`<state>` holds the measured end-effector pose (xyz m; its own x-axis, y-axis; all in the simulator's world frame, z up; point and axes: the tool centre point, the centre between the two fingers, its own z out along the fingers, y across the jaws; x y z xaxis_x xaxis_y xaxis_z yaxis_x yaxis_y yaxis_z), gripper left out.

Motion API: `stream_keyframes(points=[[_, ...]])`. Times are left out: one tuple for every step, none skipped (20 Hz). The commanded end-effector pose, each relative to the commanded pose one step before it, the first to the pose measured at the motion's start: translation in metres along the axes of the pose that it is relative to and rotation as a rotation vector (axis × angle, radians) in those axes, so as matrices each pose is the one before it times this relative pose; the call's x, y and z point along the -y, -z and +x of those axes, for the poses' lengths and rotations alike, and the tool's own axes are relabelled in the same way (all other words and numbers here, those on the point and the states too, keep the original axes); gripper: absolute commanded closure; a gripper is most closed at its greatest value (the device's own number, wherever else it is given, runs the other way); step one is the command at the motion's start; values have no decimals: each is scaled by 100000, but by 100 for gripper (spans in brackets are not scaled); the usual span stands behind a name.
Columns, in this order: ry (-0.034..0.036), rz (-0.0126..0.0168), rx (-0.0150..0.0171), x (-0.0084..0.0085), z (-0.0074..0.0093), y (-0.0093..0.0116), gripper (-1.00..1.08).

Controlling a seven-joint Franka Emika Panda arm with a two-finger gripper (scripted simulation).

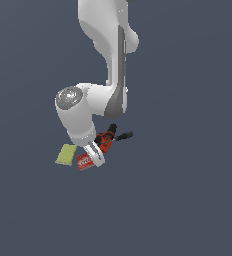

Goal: Pick up a designated object from a clutter of objects.

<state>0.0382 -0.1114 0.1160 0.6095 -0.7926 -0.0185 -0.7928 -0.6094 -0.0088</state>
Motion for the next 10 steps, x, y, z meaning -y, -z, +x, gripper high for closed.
stream_keyframes(points=[[-7248, -89, -549, -599, 744, -1522, -92], [-2377, -70, -175, -208, 250, -517, -92], [-2185, -69, -171, -192, 231, -476, -92], [-1993, -66, -165, -176, 213, -434, -92], [-1803, -63, -156, -160, 194, -393, -92], [-1612, -58, -146, -143, 174, -352, -92], [-1421, -53, -133, -127, 155, -310, -92], [-1231, -47, -119, -110, 135, -269, -92], [-1041, -41, -103, -93, 115, -228, -92], [-852, -34, -86, -76, 94, -186, -92]])
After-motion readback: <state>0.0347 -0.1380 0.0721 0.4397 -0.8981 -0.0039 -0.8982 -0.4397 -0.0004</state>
